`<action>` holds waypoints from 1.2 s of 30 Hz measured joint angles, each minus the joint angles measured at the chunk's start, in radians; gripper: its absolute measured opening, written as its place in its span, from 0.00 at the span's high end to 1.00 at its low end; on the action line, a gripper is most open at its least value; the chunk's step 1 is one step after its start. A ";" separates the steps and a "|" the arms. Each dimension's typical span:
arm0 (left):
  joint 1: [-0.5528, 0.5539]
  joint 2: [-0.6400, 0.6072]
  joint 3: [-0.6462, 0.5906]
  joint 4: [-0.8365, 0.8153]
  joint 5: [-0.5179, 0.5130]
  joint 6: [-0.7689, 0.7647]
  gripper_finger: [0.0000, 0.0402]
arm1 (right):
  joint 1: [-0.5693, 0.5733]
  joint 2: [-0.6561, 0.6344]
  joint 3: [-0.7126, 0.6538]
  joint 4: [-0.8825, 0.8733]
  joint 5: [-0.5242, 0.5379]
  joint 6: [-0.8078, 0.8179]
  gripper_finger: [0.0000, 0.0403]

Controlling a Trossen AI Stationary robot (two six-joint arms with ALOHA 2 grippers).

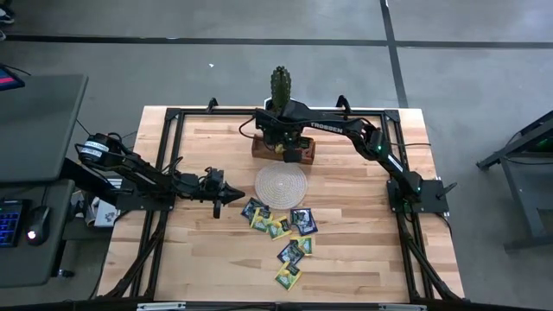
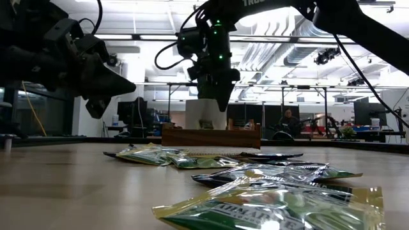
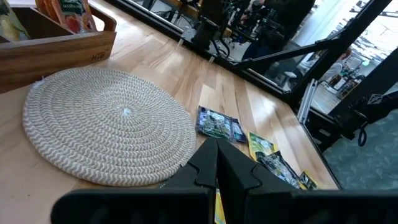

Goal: Pick & Place Tea
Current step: Put the yellow tea bag into the middle compartment of the wooden organizer

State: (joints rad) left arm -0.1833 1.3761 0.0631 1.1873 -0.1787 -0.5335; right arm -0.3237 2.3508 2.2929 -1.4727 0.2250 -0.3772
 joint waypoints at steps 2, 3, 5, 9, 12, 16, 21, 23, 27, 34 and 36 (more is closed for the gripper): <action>0.000 0.000 0.000 0.000 0.000 -0.002 1.00 | 0.000 0.000 0.000 0.012 0.006 0.016 0.77; 0.000 0.000 0.000 0.000 0.000 -0.002 1.00 | 0.000 0.000 0.000 0.016 0.003 0.024 0.76; 0.000 0.000 0.000 0.000 0.000 -0.002 1.00 | 0.000 0.000 0.003 0.016 0.001 0.048 0.73; 0.000 0.000 0.000 0.000 0.000 -0.003 1.00 | 0.012 0.000 0.035 -0.015 -0.042 0.105 0.70; 0.000 0.000 0.000 0.000 0.000 -0.003 1.00 | 0.041 -0.001 0.063 -0.033 -0.103 0.167 0.69; 0.000 0.000 0.000 0.000 0.008 -0.002 1.00 | 0.106 -0.026 0.049 -0.001 -0.154 0.238 0.69; 0.000 0.000 0.000 -0.013 0.043 0.003 1.00 | 0.197 -0.029 0.049 0.022 -0.180 0.333 0.69; 0.000 0.000 0.001 -0.026 0.061 0.003 1.00 | 0.234 -0.030 0.049 0.036 -0.191 0.362 0.69; 0.000 0.000 0.003 -0.066 0.098 -0.017 1.00 | 0.290 -0.029 0.049 0.065 -0.226 0.417 0.69; -0.086 0.000 0.049 -0.146 0.112 -0.022 1.00 | 0.335 -0.031 0.039 0.105 -0.350 0.490 0.69; -0.130 0.000 0.081 -0.204 0.091 -0.024 1.00 | 0.341 -0.035 0.009 0.131 -0.354 0.502 0.69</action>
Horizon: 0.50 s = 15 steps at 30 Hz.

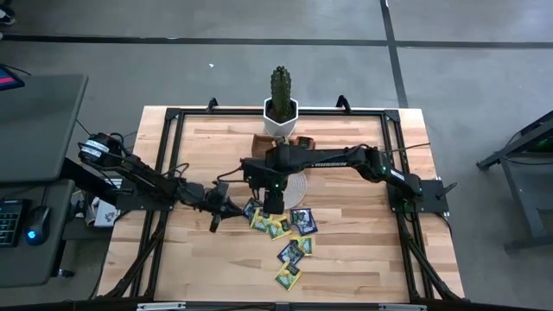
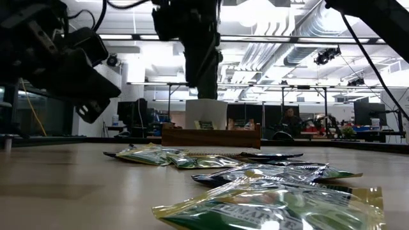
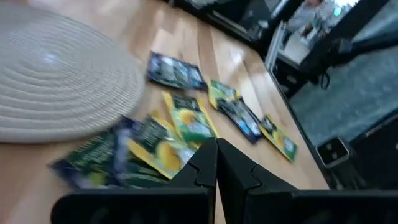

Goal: Pick & Place Tea
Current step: Put the yellow tea bag into the middle compartment of the wooden organizer

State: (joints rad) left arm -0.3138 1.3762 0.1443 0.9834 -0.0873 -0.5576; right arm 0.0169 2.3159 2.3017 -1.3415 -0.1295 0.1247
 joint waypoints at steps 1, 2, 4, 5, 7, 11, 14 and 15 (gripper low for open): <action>-0.021 0.000 0.018 -0.039 -0.016 -0.001 1.00 | 0.001 -0.001 -0.020 0.008 -0.011 0.003 0.69; -0.043 0.000 0.036 -0.090 -0.038 -0.004 1.00 | 0.003 -0.004 -0.046 0.021 -0.028 0.004 0.69; -0.080 0.000 0.076 -0.195 -0.081 -0.023 1.00 | 0.005 -0.016 -0.110 0.061 -0.084 0.008 0.69; -0.097 0.000 0.096 -0.247 -0.102 -0.038 1.00 | 0.006 -0.024 -0.148 0.089 -0.102 0.013 0.69; -0.127 0.000 0.136 -0.340 -0.133 -0.064 1.00 | 0.010 -0.052 -0.243 0.155 -0.112 0.036 0.69; -0.167 0.002 0.213 -0.464 -0.177 -0.076 1.00 | 0.014 -0.153 -0.441 0.337 -0.129 0.092 0.69; -0.166 0.024 0.264 -0.531 -0.186 -0.076 1.00 | 0.014 -0.241 -0.597 0.503 -0.154 0.142 0.69; -0.164 0.035 0.276 -0.549 -0.186 -0.076 1.00 | 0.013 -0.269 -0.651 0.558 -0.165 0.161 0.69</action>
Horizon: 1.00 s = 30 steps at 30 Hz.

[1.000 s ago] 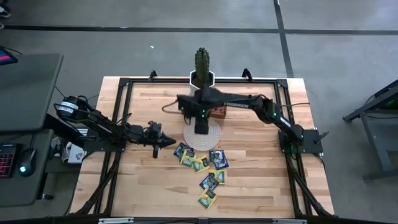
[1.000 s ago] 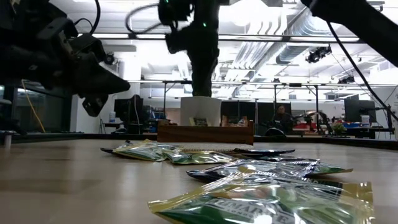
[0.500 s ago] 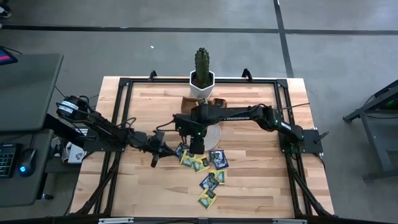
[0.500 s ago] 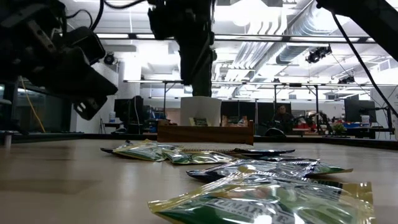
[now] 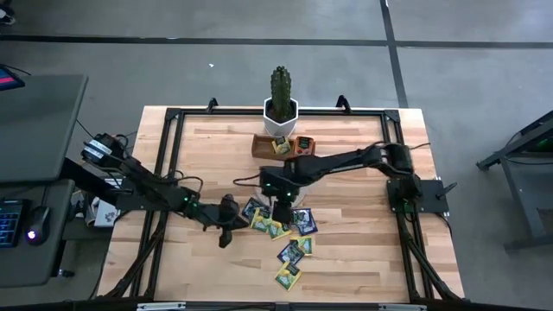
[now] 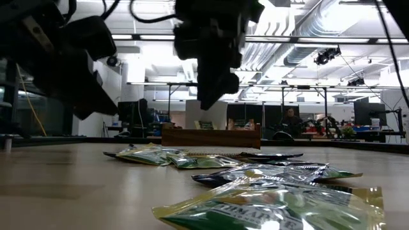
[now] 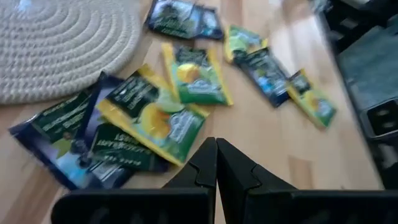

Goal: Pick & Place Tea
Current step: Put the yellow tea bag into the middle compartment of the wooden organizer

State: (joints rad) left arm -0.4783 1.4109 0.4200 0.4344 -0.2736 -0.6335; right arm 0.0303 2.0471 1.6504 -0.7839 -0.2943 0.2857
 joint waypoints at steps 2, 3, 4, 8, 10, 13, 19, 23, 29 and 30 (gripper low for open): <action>0.000 0.030 0.022 -0.008 -0.003 -0.001 1.00 | -0.001 -0.052 -0.101 0.115 -0.014 0.045 0.69; 0.000 0.048 0.035 -0.007 -0.001 -0.002 1.00 | -0.002 -0.080 -0.149 0.169 -0.021 0.071 0.69; 0.000 0.064 0.045 -0.006 0.002 -0.004 1.00 | -0.003 -0.100 -0.197 0.224 -0.032 0.097 0.69; 0.000 0.137 0.090 -0.010 0.007 -0.008 1.00 | -0.003 -0.150 -0.357 0.404 -0.053 0.197 0.69; 0.000 0.162 0.106 -0.011 0.001 -0.023 1.00 | -0.003 -0.160 -0.413 0.478 -0.052 0.236 0.69; 0.000 0.195 0.122 -0.018 -0.015 -0.030 1.00 | -0.001 -0.164 -0.462 0.576 -0.054 0.278 0.69; 0.000 0.256 0.145 -0.074 -0.031 -0.077 1.00 | 0.010 -0.164 -0.486 0.635 -0.029 0.292 0.69; 0.000 0.284 0.149 -0.087 -0.041 -0.125 1.00 | 0.010 -0.164 -0.486 0.651 -0.029 0.309 0.69; 0.000 0.313 0.149 -0.089 -0.045 -0.132 1.00 | 0.005 -0.164 -0.486 0.711 -0.019 0.410 0.69; 0.000 0.315 0.149 -0.090 -0.047 -0.134 1.00 | 0.003 -0.163 -0.486 0.713 -0.019 0.431 0.69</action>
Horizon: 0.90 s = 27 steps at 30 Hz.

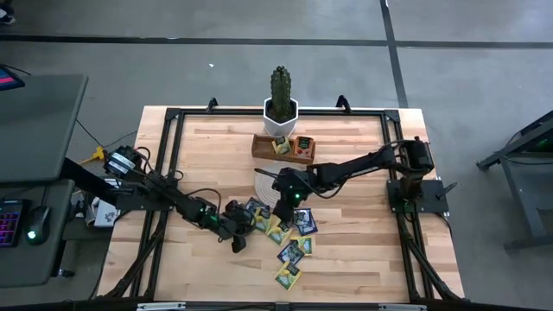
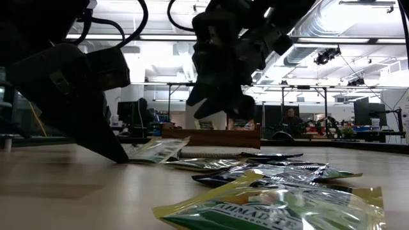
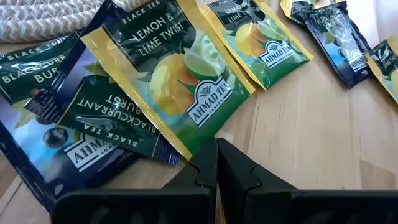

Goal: Pick & Place Tea
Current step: Put the yellow tea bag into the middle compartment of the wooden organizer

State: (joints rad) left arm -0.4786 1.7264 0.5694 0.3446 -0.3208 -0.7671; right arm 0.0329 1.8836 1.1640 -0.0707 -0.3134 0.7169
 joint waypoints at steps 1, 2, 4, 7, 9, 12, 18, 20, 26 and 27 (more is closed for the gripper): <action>0.000 0.000 0.000 -0.003 -0.002 -0.001 1.00 | -0.002 0.001 0.000 0.001 0.000 0.021 0.69; 0.000 0.001 0.000 -0.006 -0.004 -0.001 1.00 | -0.005 0.001 0.000 0.001 0.000 0.043 0.69; 0.000 0.002 0.000 -0.007 -0.008 -0.001 1.00 | -0.006 0.001 -0.001 0.001 0.000 0.077 0.69; 0.000 0.003 -0.001 -0.009 -0.012 -0.001 1.00 | -0.007 0.001 -0.001 0.002 0.002 0.121 0.69; 0.000 0.003 -0.001 -0.011 -0.012 -0.001 1.00 | -0.006 0.001 -0.001 0.001 0.015 0.145 0.69; 0.000 0.003 -0.002 -0.013 -0.012 0.000 1.00 | -0.004 0.008 -0.001 0.014 0.020 0.164 0.69; 0.000 0.004 -0.003 -0.023 -0.017 0.002 1.00 | 0.008 0.063 -0.002 0.084 0.023 0.208 0.63; 0.000 0.004 -0.003 -0.024 -0.016 0.002 1.00 | 0.011 0.078 -0.002 0.086 0.023 0.211 0.59; 0.000 0.004 -0.004 -0.024 -0.016 0.002 1.00 | 0.012 0.088 -0.002 0.083 0.030 0.211 0.50; 0.000 0.004 -0.004 -0.024 -0.016 0.002 1.00 | 0.012 0.096 -0.002 0.091 0.028 0.210 0.49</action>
State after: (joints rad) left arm -0.4789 1.7306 0.5655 0.3210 -0.3372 -0.7647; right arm 0.0449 1.9792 1.1622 0.0201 -0.2850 0.9272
